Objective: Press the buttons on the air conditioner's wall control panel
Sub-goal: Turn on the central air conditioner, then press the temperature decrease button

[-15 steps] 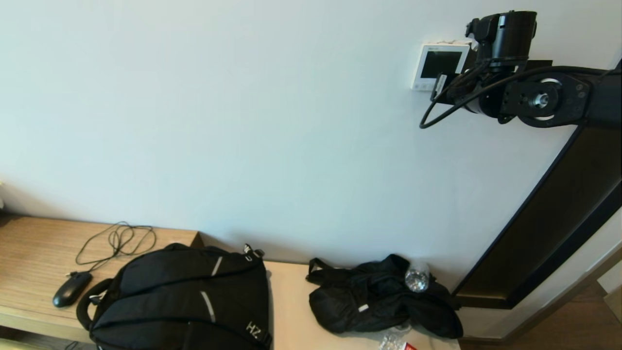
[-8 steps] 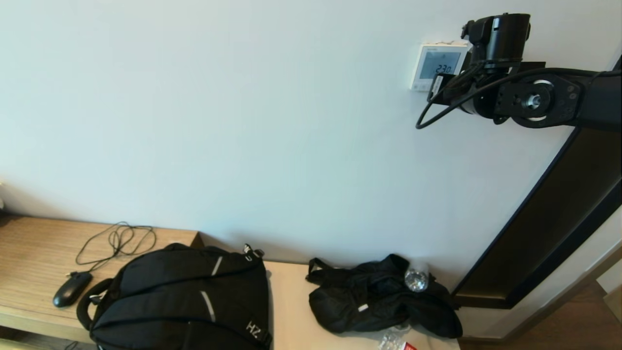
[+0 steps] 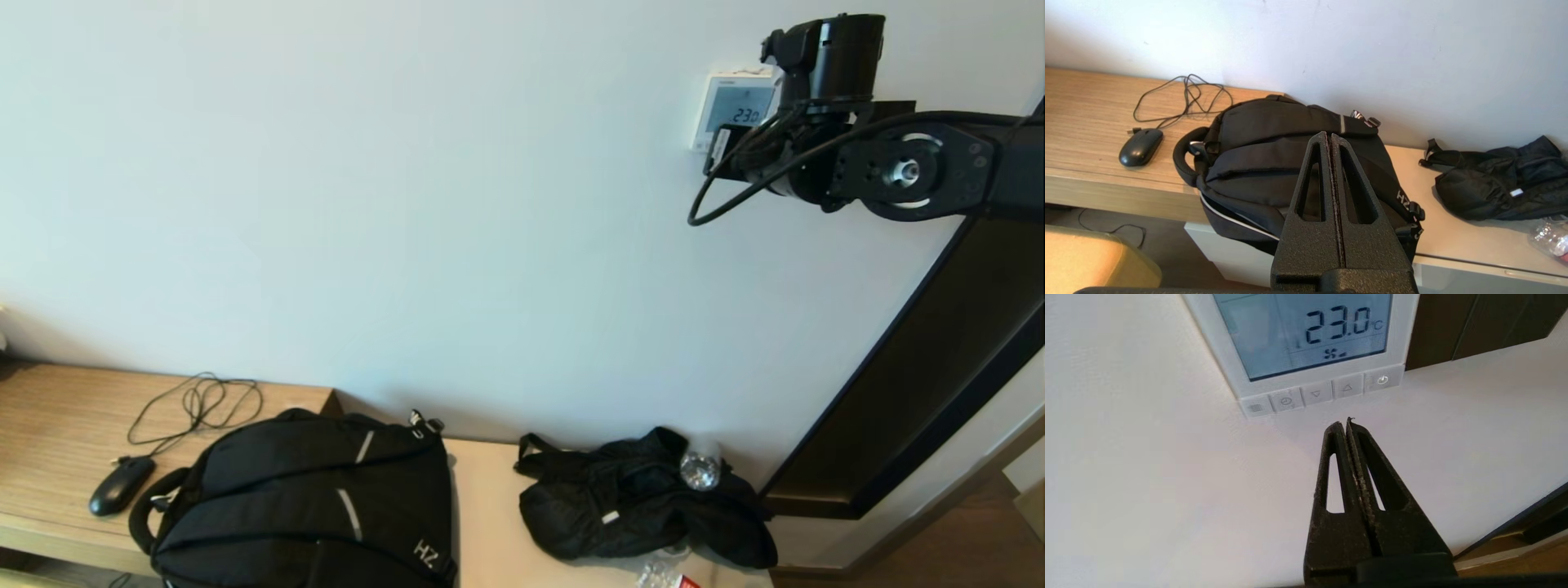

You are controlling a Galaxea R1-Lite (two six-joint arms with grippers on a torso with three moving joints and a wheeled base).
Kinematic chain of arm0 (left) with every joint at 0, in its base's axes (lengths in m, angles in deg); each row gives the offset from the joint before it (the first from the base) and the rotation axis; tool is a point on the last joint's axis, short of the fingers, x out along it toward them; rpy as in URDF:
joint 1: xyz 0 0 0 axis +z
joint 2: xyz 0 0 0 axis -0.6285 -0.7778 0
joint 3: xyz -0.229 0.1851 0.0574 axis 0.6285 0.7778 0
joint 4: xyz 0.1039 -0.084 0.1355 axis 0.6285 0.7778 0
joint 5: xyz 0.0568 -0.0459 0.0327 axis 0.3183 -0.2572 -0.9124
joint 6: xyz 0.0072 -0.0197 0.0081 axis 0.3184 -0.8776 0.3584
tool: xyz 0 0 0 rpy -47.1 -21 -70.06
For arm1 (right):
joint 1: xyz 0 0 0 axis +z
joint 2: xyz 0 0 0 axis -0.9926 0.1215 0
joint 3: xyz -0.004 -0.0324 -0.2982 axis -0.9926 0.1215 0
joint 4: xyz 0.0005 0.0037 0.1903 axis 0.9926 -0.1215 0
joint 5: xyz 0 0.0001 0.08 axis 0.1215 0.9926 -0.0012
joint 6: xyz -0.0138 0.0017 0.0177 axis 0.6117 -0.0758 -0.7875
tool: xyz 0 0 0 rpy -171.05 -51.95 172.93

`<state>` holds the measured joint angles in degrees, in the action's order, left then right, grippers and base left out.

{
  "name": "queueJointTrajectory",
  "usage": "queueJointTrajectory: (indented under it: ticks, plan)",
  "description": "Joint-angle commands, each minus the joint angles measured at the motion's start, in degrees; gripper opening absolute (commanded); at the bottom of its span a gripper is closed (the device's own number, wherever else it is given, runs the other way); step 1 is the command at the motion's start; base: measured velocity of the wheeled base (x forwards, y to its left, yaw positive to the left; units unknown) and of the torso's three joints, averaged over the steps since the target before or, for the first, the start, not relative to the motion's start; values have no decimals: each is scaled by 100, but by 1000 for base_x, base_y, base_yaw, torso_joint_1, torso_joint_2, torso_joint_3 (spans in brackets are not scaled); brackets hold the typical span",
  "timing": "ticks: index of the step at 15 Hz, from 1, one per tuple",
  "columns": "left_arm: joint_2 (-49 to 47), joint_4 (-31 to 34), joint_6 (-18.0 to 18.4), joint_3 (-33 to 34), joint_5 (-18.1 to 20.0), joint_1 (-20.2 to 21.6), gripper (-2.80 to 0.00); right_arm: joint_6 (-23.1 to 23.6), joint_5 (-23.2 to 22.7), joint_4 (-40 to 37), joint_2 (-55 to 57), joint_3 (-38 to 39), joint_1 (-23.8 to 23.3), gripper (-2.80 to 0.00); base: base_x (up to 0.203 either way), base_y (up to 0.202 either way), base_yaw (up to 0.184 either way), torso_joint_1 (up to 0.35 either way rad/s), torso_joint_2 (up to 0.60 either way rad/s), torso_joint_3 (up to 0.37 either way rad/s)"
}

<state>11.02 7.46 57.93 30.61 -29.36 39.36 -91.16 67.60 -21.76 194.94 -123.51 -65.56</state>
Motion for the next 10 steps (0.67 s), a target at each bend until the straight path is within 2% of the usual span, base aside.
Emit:
queueJointTrajectory:
  ticks: [1,10]
  plan:
    - [0,2,-3,-1,-2,2,-280,-2,24,-3,-32,7,82,-280,0,0,0,0,0,0]
    - [0,2,-3,-1,-2,2,-280,31,24,-3,288,-335,101,-280,0,0,0,0,0,0]
